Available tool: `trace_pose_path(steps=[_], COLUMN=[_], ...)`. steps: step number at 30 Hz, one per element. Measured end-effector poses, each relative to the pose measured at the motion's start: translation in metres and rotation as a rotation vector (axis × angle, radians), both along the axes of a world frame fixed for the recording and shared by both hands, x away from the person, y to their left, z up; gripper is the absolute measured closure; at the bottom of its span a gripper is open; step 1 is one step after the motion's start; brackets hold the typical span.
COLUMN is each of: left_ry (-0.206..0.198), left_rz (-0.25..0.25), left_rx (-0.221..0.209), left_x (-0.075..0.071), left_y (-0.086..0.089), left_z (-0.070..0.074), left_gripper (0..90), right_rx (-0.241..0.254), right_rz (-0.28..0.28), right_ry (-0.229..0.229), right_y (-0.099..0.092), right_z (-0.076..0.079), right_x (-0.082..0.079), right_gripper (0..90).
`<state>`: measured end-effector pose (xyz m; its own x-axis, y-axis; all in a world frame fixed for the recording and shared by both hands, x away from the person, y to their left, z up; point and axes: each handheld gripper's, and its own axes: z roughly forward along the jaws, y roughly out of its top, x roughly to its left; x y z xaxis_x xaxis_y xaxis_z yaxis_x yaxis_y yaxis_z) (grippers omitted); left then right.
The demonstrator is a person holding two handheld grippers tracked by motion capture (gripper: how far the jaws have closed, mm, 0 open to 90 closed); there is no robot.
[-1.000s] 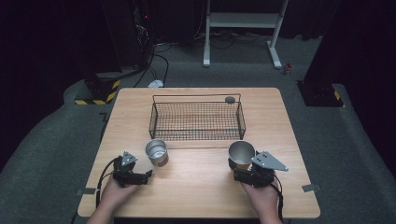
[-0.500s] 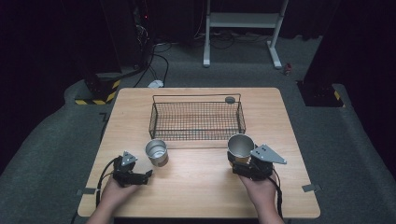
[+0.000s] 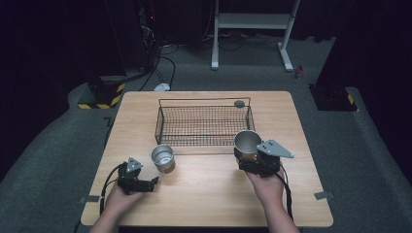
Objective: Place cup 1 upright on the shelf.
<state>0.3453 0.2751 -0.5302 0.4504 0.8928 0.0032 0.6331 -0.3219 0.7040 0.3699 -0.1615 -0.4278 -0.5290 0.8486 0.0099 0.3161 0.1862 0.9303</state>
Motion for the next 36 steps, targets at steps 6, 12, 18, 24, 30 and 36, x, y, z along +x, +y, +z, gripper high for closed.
trace_pose_path(steps=[6, 12, 18, 24, 30, 36], left_ry=[0.0, 0.003, 0.002, 0.002, 0.002, 0.002], left_rz=[-0.005, -0.004, -0.006, -0.006, -0.005, -0.006], left_rx=[0.0, -0.002, -0.002, -0.001, -0.001, -0.001], left_x=[0.0, 0.0, 0.0, 0.0, 0.0, 0.0], left_y=[0.0, -0.001, -0.001, -0.001, -0.001, -0.001], left_z=[0.0, 0.0, 0.0, 0.0, 0.0, 0.0], left_gripper=[0.3, 0.3, 0.3, 0.2, 0.3, 0.3], right_rx=[-0.004, 0.016, 0.006, 0.008, 0.007, 0.001], right_rz=[-0.013, -0.023, -0.036, -0.053, -0.057, -0.055], right_ry=[-0.004, -0.001, -0.002, 0.007, 0.008, 0.005], right_y=[0.006, 0.012, 0.017, 0.018, 0.021, 0.024], right_z=[0.005, 0.01, 0.013, 0.015, 0.018, 0.02], right_x=[0.012, 0.023, 0.034, 0.045, 0.053, 0.061], right_gripper=[14.1, 14.1, 14.1, 14.1, 14.1, 14.1])
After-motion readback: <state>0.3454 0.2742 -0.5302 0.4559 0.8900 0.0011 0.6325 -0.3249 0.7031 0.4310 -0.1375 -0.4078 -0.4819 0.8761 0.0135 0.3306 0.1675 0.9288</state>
